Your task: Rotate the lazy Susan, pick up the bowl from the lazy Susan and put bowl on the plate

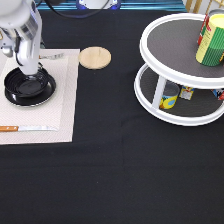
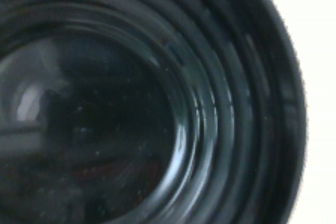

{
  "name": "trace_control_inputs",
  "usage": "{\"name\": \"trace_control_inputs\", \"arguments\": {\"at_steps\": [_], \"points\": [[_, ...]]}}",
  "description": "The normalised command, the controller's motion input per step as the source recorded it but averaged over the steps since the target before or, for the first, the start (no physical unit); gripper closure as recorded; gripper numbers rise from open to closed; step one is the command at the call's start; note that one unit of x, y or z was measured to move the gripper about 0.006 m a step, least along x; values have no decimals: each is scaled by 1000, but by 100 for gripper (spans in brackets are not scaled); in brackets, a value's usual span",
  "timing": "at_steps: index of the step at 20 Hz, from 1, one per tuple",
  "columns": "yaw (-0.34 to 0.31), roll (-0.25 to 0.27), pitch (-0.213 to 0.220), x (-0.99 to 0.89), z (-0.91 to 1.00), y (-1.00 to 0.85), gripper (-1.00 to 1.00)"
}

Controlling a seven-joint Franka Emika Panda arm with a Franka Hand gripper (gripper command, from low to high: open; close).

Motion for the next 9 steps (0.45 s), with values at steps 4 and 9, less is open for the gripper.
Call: {"name": "trace_control_inputs", "arguments": {"at_steps": [4, 9], "points": [[-1, -111, 0, 45, 726, 130, -100], [0, -6, 22, 22, 12, 26, -100]]}}
